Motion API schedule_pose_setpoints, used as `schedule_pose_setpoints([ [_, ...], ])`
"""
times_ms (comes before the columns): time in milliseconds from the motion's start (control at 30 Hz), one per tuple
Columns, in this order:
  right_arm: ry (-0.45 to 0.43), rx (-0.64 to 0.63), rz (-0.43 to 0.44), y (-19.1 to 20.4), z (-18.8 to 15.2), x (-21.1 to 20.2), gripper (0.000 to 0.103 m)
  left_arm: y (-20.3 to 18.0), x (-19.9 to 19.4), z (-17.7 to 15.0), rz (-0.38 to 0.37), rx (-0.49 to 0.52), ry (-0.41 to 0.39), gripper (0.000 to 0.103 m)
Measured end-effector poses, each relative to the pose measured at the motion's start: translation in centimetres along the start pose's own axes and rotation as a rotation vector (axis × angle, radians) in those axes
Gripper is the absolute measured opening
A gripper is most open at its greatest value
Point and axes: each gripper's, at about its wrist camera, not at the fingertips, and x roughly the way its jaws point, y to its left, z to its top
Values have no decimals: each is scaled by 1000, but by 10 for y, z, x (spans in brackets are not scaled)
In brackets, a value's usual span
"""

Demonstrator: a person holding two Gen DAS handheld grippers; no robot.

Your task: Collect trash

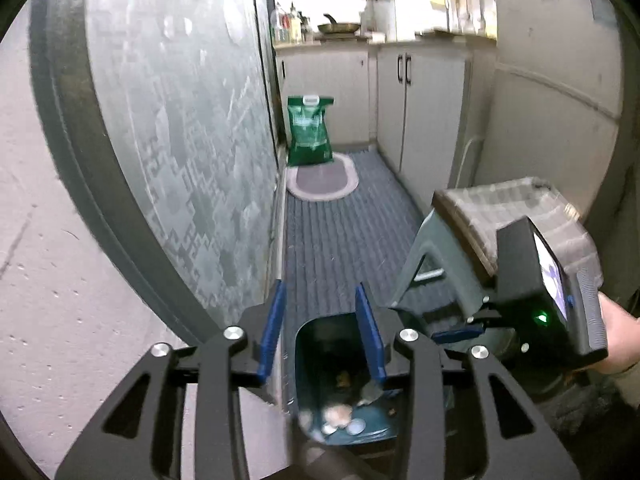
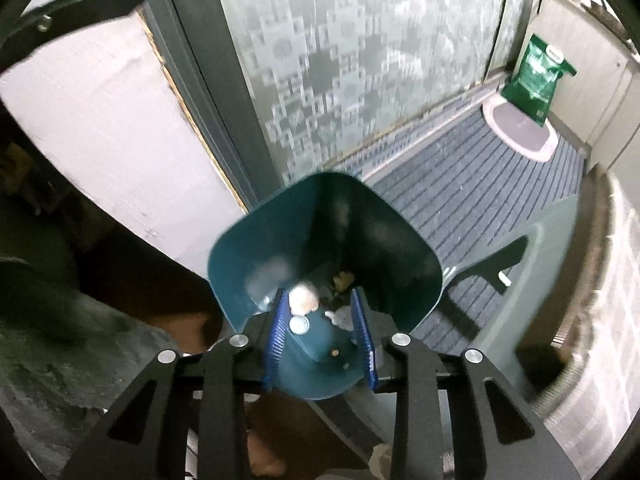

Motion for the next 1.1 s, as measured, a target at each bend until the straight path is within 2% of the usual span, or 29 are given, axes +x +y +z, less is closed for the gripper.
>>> schedule_pose_setpoints([
  [267, -156, 29, -5, -3, -7, -70, 31, 9, -21, -9, 6, -93, -45, 51],
  [333, -194, 43, -19, -3, -11, -86, 31, 3, -28, -12, 20, -92, -60, 54],
  [467, -266, 73, -58, -9, -21, -115, 34, -16, -37, -17, 0, -97, -92, 64],
  [533, -305, 89, -99, -13, -27, -130, 42, -26, -41, -20, -2, -99, -112, 68],
  [600, -340, 111, -117, -17, -34, -142, 50, -34, -44, -25, -7, -113, -125, 79],
  [700, -398, 168, -153, -28, -52, -161, 60, -48, -45, -33, -16, -121, -135, 88],
  [833, -440, 226, -228, -42, -78, -178, 77, -62, -42, -41, -19, -142, -130, 93],
  [967, -453, 275, -310, -55, -104, -184, 84, -74, -42, -46, -6, -144, -134, 96],
  [1100, -454, 338, -348, -69, -125, -184, 94, -82, -44, -48, 6, -151, -136, 98],
])
